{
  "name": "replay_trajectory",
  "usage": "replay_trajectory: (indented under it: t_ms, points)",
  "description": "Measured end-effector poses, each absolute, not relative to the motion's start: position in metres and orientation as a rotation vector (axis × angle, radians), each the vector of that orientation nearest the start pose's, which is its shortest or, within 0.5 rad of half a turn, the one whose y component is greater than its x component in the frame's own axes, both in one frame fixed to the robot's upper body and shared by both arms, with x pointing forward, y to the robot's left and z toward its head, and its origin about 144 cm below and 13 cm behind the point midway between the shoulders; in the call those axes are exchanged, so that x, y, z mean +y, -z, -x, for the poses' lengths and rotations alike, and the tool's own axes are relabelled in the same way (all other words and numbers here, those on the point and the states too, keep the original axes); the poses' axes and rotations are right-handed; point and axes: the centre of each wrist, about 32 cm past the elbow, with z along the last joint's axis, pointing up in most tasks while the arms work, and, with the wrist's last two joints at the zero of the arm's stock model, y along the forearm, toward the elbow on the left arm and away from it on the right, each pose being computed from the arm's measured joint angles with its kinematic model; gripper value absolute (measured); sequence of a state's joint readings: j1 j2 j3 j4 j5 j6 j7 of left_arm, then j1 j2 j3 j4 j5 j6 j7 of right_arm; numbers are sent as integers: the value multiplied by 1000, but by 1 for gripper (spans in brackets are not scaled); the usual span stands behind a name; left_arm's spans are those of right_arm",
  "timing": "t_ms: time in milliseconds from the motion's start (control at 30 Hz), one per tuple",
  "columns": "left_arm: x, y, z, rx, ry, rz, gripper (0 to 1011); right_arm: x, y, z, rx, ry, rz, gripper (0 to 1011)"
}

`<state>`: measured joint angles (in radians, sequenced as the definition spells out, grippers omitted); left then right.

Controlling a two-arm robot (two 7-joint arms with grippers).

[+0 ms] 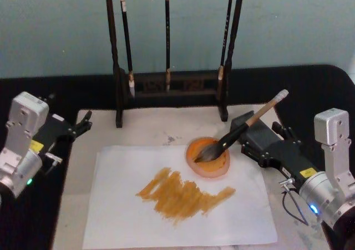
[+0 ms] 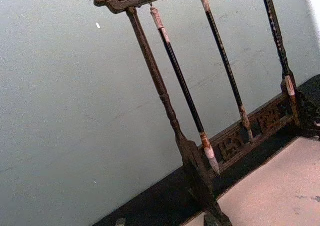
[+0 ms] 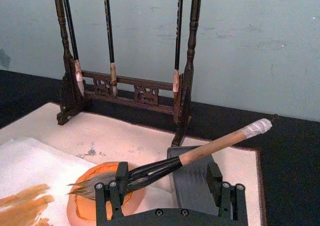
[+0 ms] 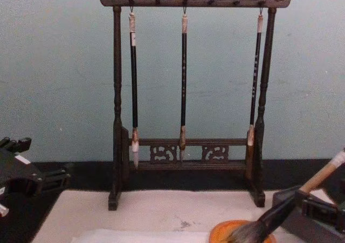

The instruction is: Pick up the brush from the inkstone, write on the paper, then place the brush back to its original position.

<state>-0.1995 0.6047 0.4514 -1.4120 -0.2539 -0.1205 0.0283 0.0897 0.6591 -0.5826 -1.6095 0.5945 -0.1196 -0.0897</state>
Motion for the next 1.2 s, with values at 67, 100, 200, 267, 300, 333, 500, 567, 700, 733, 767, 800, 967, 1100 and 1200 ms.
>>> replay_trajectory:
  t_ms: [67,100,200,267,300,333,500,567,700,733,767,800,967,1100,1200]
  points:
    - [310,-1140,-489,-285,-1248,-304,1010,-260,-1131,-435,41,1166,113,1000]
    - [310,-1140,-489,-285,-1248,-304,1010,-260,-1131,-435,41,1166,113,1000]
    - [310,-1140,-489,-285,-1248,-304,1010,-260,-1131,-435,41,1166,113,1000]
    - [310,-1140,-489,-285,-1248,-304,1010,-260,-1131,-435,41,1166,113,1000]
    - [310,-1140,-489,-285,-1248,-305,1010,-260,-1131,-435,41,1166,113,1000]
    - [310,-1140,-489,-285,-1248,-305,1010,-260,-1131,-435,41,1166,113,1000]
    - [310,-1140,-489,-285,-1248,-304,1009,-260,-1131,-435,41,1166,113,1000]
    - [310,-1140,-489,-285,-1248,-304,1009,-260,-1131,-435,41,1166,113,1000]
    - [310,-1140,-489,-285,-1248,-304,1010,-260,-1131,-435,41,1166,114,1000]
    - [310,-1140,-489,-285,-1248,-304,1010,-260,-1131,-435,41,1166,113,1000]
    - [310,-1140,-489,-285,-1248,-304,1010,-260,-1131,-435,41,1166,113,1000]
    - [310,-1140,-489,-285,-1248,-304,1010,-260,-1131,-435,41,1166,113,1000]
    - [310,-1140,-489,-285,-1248,-304,1010,-260,-1131,-435,41,1166,113,1000]
    - [310,-1140,-489,-285,-1248,-304,1010,-260,-1131,-435,41,1166,113,1000]
    - [310,-1140,-489,-285,-1248,-304,1010,-260,-1131,-435,41,1166,114,1000]
